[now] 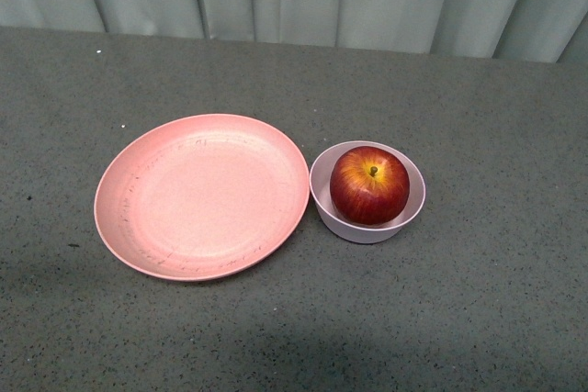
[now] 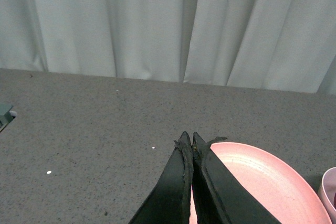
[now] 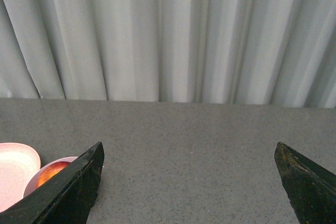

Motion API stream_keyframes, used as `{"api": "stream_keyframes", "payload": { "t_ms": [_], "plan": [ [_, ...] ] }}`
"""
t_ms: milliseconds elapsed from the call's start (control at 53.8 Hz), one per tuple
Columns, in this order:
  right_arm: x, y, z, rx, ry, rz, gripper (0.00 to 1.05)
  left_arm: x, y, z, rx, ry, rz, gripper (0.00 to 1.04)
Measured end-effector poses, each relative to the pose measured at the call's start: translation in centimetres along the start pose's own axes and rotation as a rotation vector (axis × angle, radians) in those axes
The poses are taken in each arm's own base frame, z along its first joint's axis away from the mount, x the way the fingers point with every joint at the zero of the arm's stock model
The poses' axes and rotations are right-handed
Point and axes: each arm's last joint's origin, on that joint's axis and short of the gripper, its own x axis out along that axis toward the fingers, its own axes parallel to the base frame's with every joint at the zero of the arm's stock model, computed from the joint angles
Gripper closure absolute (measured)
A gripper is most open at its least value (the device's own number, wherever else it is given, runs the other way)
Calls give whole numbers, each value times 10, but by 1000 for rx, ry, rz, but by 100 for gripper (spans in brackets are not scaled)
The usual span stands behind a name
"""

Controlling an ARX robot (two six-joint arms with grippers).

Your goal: Move apple from plate to bowl

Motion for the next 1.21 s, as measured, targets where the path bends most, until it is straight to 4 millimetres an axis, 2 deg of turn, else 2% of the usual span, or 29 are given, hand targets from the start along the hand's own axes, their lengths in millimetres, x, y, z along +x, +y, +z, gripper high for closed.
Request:
{"api": "stream_keyframes", "payload": {
  "t_ms": [260, 502, 1208],
  "plan": [
    [0, 0, 0, 0, 0, 0, 9, -21, 10, 13, -1, -4, 4, 101],
    [0, 0, 0, 0, 0, 0, 9, -38, 24, 14, -2, -6, 9, 101],
    [0, 0, 0, 0, 0, 0, 9, -69, 24, 23, -2, -42, 6, 101]
  ]
}}
